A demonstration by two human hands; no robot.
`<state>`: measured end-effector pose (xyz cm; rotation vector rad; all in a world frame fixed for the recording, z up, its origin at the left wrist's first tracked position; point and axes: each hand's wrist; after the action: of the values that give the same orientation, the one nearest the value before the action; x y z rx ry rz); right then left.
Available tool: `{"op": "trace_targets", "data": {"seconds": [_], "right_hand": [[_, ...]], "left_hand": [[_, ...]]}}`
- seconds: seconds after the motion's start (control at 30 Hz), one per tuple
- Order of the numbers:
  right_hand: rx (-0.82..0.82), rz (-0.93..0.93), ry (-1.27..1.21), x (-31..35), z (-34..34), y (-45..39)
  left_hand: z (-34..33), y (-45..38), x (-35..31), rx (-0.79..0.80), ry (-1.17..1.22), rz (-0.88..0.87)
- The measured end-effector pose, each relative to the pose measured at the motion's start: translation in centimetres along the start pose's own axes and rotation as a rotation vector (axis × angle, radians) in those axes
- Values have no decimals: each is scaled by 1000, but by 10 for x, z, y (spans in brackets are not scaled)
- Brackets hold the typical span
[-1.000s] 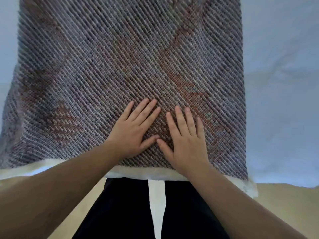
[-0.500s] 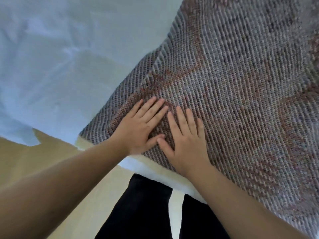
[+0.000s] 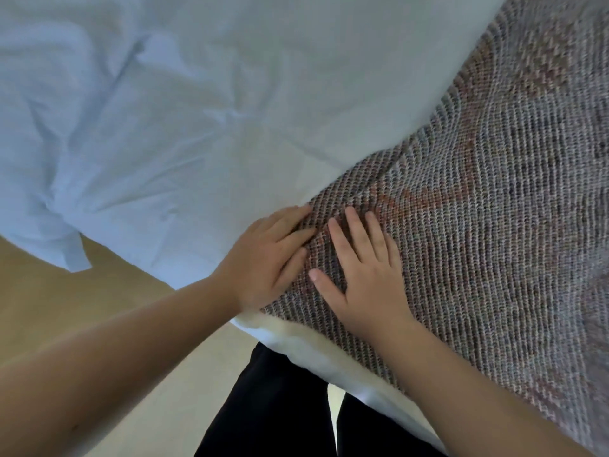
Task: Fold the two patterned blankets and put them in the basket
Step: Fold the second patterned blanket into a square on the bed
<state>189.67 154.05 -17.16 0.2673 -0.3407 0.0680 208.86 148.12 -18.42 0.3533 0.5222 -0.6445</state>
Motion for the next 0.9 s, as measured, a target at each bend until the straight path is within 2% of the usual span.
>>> {"op": "trace_targets", "data": {"seconds": [0.1, 0.17, 0.33, 0.43, 0.57, 0.73, 0.8, 0.9], "right_hand": [[-25, 50, 40, 1, 0, -1], [-48, 85, 51, 4, -1, -2], [-33, 103, 97, 13, 0, -5], [-9, 120, 97, 17, 0, -5], [34, 132, 76, 27, 0, -11], [186, 112, 72, 31, -15, -10], [215, 119, 102, 26, -22, -3], [200, 95, 123, 18, -22, 6]], "left_hand": [[4, -5, -1, -88, 190, 171], [8, -10, -2, -65, 230, 145], [24, -7, 12, 12, 4, -16], [37, 6, 35, 4, -168, -68], [46, 18, 55, -78, -244, 8], [35, 7, 31, -152, -323, 108], [32, -11, 13, -132, -301, 25], [19, -43, -6, 66, -364, -172]]}}
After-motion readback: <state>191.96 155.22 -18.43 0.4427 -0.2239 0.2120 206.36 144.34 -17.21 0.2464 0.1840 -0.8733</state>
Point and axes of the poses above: each hand's wrist, its own y-axis away from the middle knuckle, its own z-axis out of the back of the hand, x = y × z, and after that the axes turned 1 degree about -y, right-handed
